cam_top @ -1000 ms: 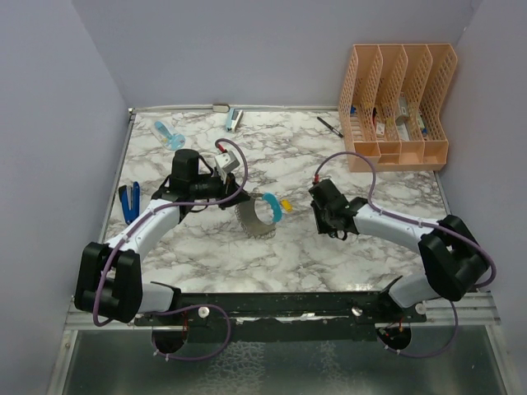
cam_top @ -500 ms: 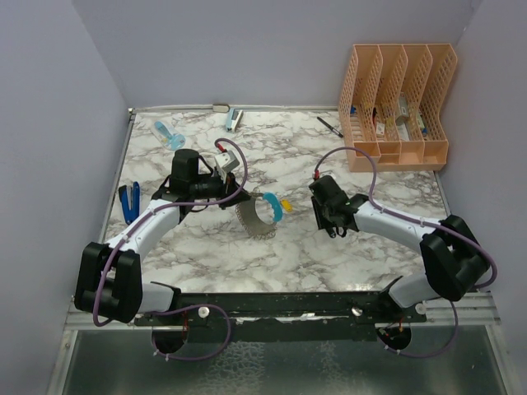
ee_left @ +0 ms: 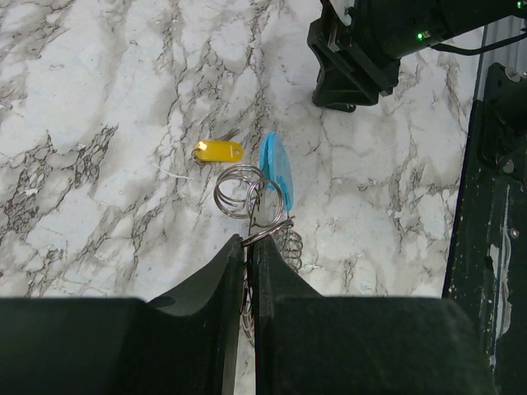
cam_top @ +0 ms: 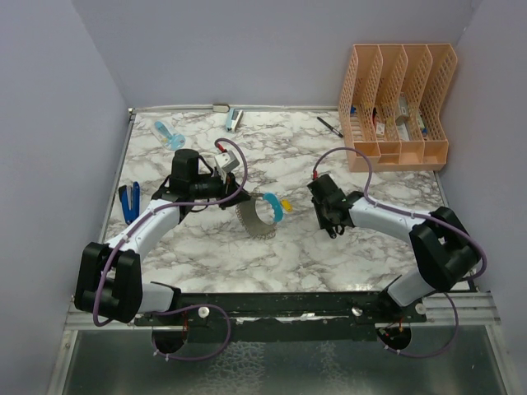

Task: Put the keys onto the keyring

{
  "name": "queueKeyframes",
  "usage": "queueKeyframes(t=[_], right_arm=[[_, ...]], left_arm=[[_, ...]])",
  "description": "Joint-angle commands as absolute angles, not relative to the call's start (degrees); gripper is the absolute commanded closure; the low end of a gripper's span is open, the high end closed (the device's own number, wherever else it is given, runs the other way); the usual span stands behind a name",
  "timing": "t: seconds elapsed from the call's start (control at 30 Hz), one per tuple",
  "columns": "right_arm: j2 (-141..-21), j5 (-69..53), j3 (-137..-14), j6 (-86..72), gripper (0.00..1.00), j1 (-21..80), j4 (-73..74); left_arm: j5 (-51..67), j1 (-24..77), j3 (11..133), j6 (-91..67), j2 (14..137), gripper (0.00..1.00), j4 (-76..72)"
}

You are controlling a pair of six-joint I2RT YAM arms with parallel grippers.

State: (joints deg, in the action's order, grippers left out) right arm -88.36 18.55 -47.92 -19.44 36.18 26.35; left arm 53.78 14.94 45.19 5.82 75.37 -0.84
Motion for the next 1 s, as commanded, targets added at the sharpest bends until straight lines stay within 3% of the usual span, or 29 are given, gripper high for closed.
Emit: queueKeyframes(t=[0.0, 0.07, 0.4, 0.97], right_arm=[[-89.0, 18.0, -49.4, -18.7, 0.78, 35.5, 24.9], [-89.4, 17.9, -49.6, -18.8, 0.86, 35.5, 25.0], [-90.4, 16.8, -50.4, -19.4, 0.98, 35.4, 25.7], [-81.6, 11.0, -50.6, -20.6, 0.99, 35.4, 23.1]], left_arm=[[56.6, 14.5, 44.6, 5.1, 74.5, 1.00, -2.8], [56.6, 14.5, 44.6, 5.1, 74.7, 1.00, -2.8], [56.7, 14.3, 44.5, 5.1, 74.7, 1.00, -2.8], [56.5, 14.3, 44.5, 5.1, 75.5, 1.00, -2.8]])
